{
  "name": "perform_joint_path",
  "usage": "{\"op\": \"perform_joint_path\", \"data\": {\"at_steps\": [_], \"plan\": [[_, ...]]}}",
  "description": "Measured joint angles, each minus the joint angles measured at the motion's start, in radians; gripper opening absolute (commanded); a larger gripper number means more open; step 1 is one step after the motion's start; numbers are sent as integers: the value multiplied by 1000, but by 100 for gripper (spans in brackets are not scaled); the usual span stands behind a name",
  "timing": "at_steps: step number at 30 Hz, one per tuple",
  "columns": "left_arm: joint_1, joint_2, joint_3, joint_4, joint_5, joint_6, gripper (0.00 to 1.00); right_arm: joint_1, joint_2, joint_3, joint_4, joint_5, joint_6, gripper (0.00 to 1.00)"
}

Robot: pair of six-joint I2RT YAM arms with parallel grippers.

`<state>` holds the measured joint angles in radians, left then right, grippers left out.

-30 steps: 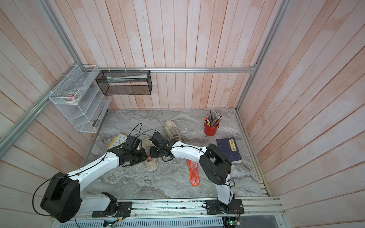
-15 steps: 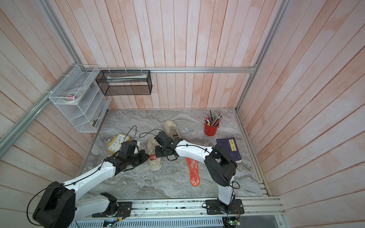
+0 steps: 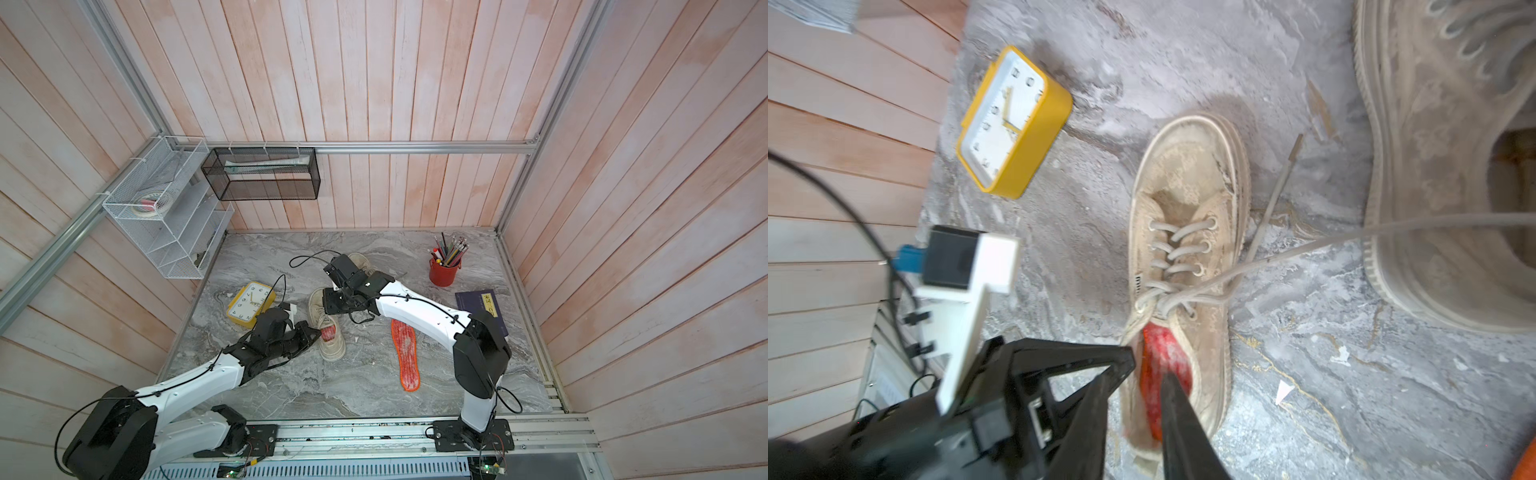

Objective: Remove the insole from the shoe
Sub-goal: Adjust the shoe at the center of the board.

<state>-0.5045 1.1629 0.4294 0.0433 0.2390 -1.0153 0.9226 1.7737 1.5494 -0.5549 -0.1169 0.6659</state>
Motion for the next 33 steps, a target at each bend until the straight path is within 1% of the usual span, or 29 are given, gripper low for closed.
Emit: {"op": "perform_joint_path", "data": {"at_steps": [3, 5, 7, 12, 15, 17, 22, 25, 28, 30, 32, 33], "plan": [[-1, 0, -1, 3, -2, 0, 0, 13, -2, 11, -6, -20, 20, 16], [-1, 0, -1, 3, -3, 0, 0, 22, 23, 17, -22, -25, 26, 13], [-1, 0, -1, 3, -4, 0, 0, 30, 66, 21, -37, -29, 34, 9], [-1, 0, -2, 5, -4, -1, 0, 32, 182, 38, -98, -37, 38, 9], [-1, 0, -2, 8, -4, -3, 0, 32, 228, 60, -142, -39, 37, 11], [-1, 0, -2, 9, -5, -6, 0, 32, 243, 71, -171, -39, 36, 15], [-1, 0, -3, 11, -7, -14, 0, 35, 277, 124, -222, -38, 23, 31], [-1, 0, -6, 25, -11, -26, 0, 42, 322, 167, -241, -33, 13, 39], [-1, 0, -13, 30, -12, -31, 0, 53, 376, 200, -260, -22, 6, 41], [-1, 0, -18, 31, -13, -37, 0, 59, 411, 225, -273, -16, -2, 41], [0, 0, -20, 33, -14, -42, 0, 61, 426, 254, -296, -16, -9, 38], [-1, 0, -20, 33, -15, -43, 0, 61, 436, 267, -310, -18, -14, 34]]}}
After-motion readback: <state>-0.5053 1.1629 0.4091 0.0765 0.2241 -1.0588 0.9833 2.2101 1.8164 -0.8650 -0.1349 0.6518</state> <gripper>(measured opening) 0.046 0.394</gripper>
